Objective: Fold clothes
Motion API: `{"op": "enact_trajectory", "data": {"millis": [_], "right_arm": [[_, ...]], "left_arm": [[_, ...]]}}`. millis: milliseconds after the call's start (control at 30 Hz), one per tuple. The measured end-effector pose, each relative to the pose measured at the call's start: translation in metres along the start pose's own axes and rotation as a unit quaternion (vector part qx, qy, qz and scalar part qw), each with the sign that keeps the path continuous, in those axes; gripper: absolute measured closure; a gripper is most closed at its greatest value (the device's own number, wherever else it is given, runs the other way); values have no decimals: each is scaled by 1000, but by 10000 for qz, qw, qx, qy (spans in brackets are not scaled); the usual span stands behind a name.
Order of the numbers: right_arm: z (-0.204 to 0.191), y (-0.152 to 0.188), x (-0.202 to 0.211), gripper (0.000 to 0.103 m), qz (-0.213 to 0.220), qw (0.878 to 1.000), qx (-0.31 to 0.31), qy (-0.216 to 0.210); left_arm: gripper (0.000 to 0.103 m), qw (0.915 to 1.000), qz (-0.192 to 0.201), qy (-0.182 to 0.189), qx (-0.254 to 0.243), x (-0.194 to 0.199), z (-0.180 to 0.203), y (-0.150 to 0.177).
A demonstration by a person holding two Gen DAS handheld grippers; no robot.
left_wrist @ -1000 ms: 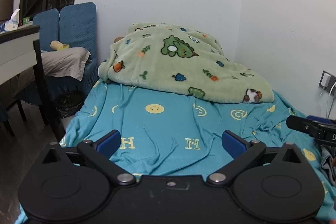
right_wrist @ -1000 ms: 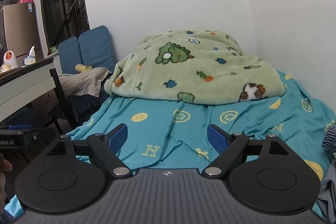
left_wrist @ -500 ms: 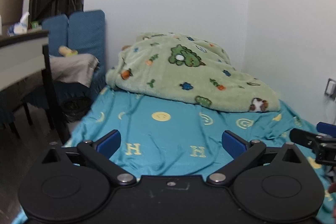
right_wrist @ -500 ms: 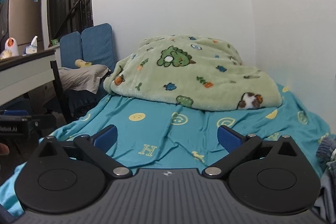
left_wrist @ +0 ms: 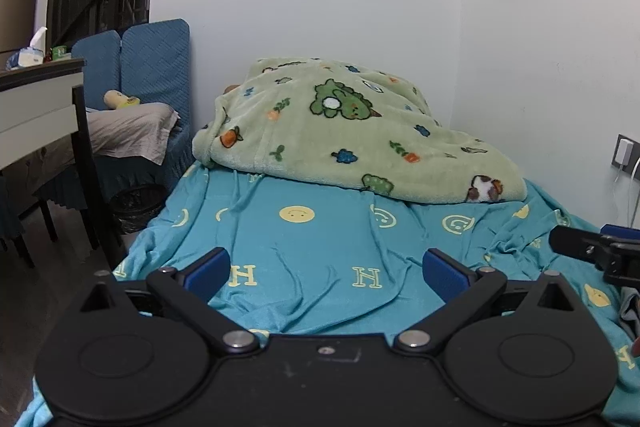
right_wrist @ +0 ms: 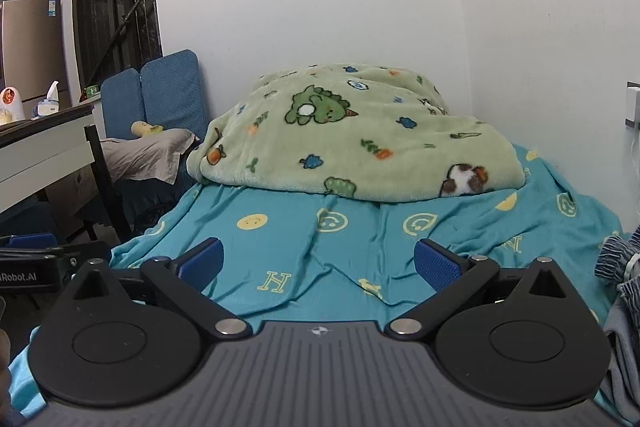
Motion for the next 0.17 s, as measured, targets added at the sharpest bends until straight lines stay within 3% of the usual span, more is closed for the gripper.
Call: {"op": "enact_trajectory", "data": {"millis": [167], "right_arm": [[1,0,2,0,26,10000,-43,-36]], "left_arm": [[0,9999,37,-149,39,-1,-2,1]]}}
Point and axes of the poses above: each gripper's, at about its wrist camera, not at the fingertips, and x roughly against the way its jaws point, z to its right, y to its underside, the point moved 2 cm from there along -x, roughly the way its jaws point, and after that the axes turned 9 degrees about z, right-handed, at the moved point
